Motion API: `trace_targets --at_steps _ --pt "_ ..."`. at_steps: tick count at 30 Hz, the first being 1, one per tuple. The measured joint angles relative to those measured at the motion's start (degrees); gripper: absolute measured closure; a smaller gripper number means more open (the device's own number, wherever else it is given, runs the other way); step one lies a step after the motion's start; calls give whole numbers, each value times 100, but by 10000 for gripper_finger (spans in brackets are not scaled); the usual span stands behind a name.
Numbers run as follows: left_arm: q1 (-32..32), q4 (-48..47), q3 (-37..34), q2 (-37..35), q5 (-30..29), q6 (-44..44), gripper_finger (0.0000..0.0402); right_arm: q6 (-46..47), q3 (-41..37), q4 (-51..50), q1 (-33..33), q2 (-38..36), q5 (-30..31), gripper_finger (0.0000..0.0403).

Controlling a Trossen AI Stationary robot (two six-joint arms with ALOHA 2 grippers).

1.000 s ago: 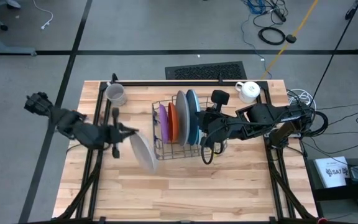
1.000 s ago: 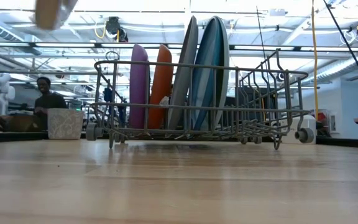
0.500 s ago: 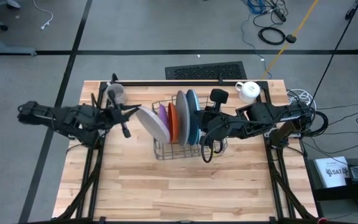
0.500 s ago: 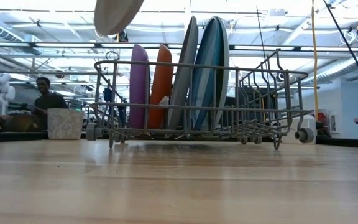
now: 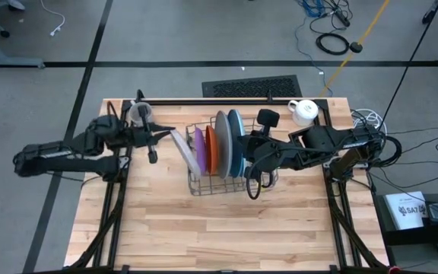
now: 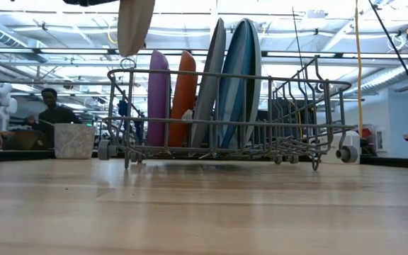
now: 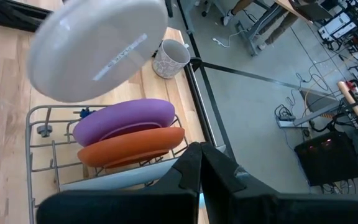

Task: Sort dishes
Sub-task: Put the white plate in the dish rack

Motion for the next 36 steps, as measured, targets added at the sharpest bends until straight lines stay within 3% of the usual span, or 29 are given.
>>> trace_targets --at_steps 7,18,26,36 --pt "1211 326 -475 108 1290 556 402 -2 0 29 0 0 0 403" --pt "2767 1024 -486 821 3119 743 401 22 0 39 0 0 0 403" --pt "3206 2139 -486 1895 4352 685 401 125 0 42 0 0 0 403" --pt "3411 2854 -486 3055 5119 619 401 221 0 40 -7 0 0 403"
